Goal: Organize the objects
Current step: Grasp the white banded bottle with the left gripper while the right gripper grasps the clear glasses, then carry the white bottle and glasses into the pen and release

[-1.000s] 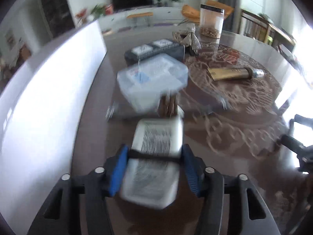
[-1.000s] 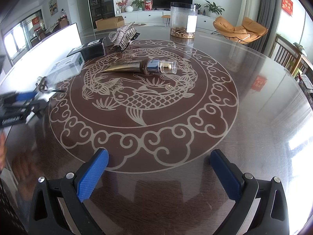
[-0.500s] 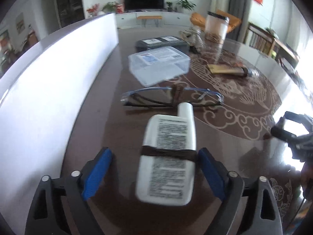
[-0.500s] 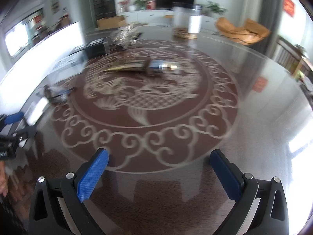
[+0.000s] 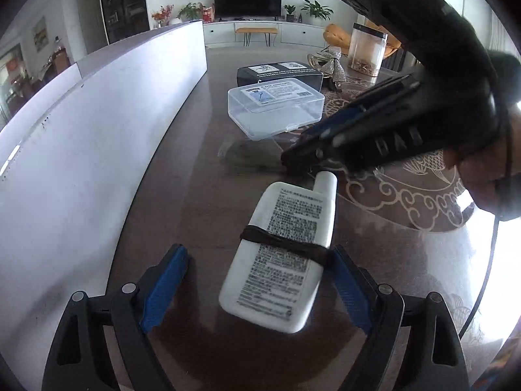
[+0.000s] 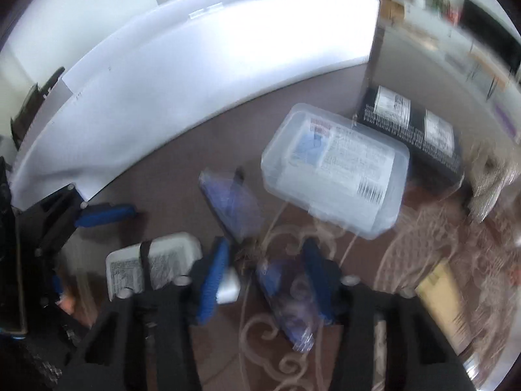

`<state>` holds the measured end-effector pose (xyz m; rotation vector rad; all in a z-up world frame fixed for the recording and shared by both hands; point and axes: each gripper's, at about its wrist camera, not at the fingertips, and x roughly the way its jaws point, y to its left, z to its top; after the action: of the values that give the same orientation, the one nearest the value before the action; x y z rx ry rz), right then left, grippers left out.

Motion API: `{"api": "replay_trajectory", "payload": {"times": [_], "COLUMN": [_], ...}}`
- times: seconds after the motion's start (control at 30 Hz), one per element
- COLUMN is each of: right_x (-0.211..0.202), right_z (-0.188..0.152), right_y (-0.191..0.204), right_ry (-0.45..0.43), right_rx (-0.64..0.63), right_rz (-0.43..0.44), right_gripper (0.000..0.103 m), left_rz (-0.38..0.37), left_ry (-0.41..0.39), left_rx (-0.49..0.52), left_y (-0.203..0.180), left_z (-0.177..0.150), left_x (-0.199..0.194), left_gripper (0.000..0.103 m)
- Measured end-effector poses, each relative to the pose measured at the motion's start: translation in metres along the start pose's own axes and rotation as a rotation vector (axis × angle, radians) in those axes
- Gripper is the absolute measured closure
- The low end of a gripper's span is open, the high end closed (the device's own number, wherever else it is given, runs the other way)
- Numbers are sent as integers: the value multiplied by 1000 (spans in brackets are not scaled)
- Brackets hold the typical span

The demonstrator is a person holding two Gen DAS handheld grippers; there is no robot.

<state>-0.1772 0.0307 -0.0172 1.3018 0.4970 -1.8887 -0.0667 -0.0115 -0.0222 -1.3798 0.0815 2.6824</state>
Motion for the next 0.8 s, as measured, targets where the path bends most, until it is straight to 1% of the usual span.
{"api": "replay_trajectory", "payload": {"times": [0.03, 0.07, 0.13, 0.23, 0.3, 0.33, 0.4, 0.47, 0.53, 0.57, 0.6, 0.63, 0.7, 0.8], "right_x": [-2, -7, -17, -39, -58, -68, -81, -88, -94, -99, -103, -106, -103, -98], "right_z": [-1, -4, -19, -55, -91, -110, -139, -162, -174, -182, -187, -191, -194, -193], "right_y": [-4, -8, -15, -31, -38, -37, -30, -11, 0, 4, 5, 6, 20, 31], "right_ry": [-2, -23, -41, -64, -80, -89, -105, -137, -169, -181, -194, -200, -180, -147], "right_rx": [33, 60, 109, 248, 356, 402, 464, 486, 497, 505, 510, 507, 460, 344], "right_rz": [15, 21, -31, -116, -208, -241, -262, -226, -195, -195, -203, -215, -253, -276], "right_gripper": [80, 84, 84, 84, 83, 83, 83, 82, 64, 46, 33, 29, 29, 29], "left_rz": [2, 3, 5, 4, 4, 4, 3, -1, -6, -8, -8, -9, -10, -10], "left_ry": [1, 2, 4, 4, 4, 4, 5, 7, 16, 21, 25, 24, 25, 26], "left_rx": [4, 7, 12, 12, 12, 12, 13, 14, 27, 33, 35, 33, 34, 34], "left_y": [0, -1, -2, -2, -2, -2, -2, -2, -5, -6, -7, -7, -7, -7], "left_z": [0, -1, 0, 1, 2, 2, 2, 3, 1, 0, 0, 0, 1, 2], "left_x": [0, 0, 1, 2, 4, 4, 4, 5, 5, 5, 6, 6, 7, 7], "left_gripper": [15, 14, 12, 12, 11, 11, 10, 8, 2, 0, 0, 0, 0, 0]}}
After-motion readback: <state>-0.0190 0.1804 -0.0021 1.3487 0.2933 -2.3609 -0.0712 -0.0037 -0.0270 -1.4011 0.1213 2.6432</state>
